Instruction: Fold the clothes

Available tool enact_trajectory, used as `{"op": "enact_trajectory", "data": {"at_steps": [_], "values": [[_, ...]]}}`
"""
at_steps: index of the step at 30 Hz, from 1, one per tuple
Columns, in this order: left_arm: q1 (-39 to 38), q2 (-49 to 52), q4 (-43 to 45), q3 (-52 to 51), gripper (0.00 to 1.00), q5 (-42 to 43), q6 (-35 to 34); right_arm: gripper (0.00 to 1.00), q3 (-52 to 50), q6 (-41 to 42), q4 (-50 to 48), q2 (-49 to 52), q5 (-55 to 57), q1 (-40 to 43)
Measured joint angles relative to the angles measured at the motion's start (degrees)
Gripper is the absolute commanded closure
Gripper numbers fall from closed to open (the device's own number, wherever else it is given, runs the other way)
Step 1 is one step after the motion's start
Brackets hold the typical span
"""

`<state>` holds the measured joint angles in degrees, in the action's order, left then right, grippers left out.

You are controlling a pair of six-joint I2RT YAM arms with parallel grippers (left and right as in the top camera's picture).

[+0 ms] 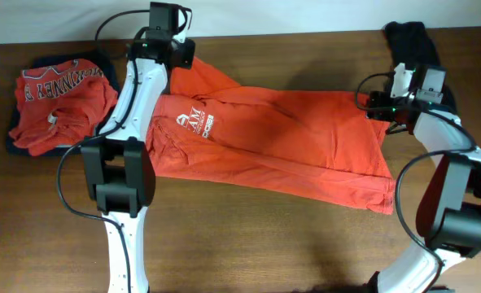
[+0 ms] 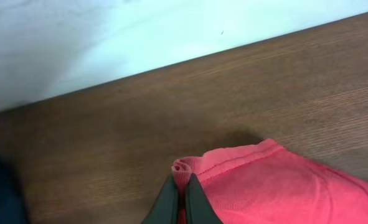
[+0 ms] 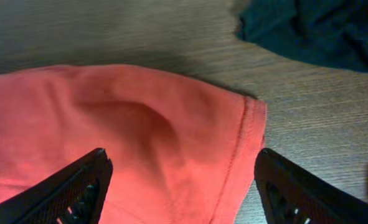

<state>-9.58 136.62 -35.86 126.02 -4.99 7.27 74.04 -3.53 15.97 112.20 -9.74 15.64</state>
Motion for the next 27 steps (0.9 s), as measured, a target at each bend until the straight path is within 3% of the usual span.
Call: {"op": "enact_trajectory", "data": {"at_steps": [15,27], "values": [[0.6,0.0,-2.3,0.0,0.99,0.0,0.0,0.33,0.0,5.4,-7.2,5.3,7.8,0.0],[0.6,0.0,-2.3,0.0,0.99,0.0,0.0,0.59,0.0,9.7,-8.3,8.2,8.7,0.3]]}}
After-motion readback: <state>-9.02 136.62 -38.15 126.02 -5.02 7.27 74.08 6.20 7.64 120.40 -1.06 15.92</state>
